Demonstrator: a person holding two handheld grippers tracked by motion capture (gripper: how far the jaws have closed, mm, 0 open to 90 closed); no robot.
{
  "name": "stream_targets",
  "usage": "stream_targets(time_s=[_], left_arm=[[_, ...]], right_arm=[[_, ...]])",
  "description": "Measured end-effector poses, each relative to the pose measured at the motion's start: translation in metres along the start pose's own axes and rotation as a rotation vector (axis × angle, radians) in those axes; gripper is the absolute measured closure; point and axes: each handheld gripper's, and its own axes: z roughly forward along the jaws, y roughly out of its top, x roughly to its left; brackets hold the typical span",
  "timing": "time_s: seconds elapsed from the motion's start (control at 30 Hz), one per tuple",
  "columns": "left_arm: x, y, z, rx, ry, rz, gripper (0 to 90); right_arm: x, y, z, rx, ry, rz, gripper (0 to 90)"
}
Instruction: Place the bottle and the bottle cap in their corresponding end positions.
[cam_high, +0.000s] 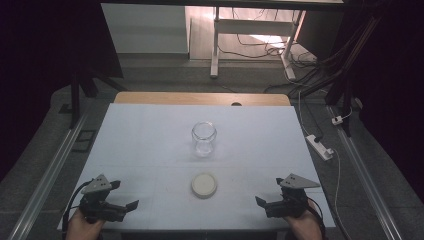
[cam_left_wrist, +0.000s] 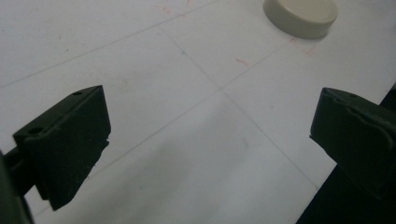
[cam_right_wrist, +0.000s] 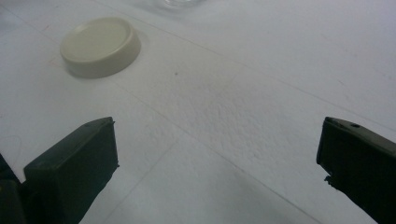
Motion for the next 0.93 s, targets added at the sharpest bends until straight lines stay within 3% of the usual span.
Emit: stream_targets(time_s=[0.33,0.67,0.93], left_arm=[[0.005,-0.016,-0.008,0.023,0.021,-0.049,0.0],[0.003,-0.021,-0.011,0.069,0.065,-0.050,0.0],[0.003,-0.021,-0.011,0.087,0.067,-0.055,0.0]], right_arm=[[-0.007,-0.014,-0.015,0.014,-0.041,0.052,0.0],[-0.010,-0.022,-0.024,0.042,-0.071,0.077,0.0],[-0.009,-0.023,-0.024,0.068,-0.073,0.078,0.0]])
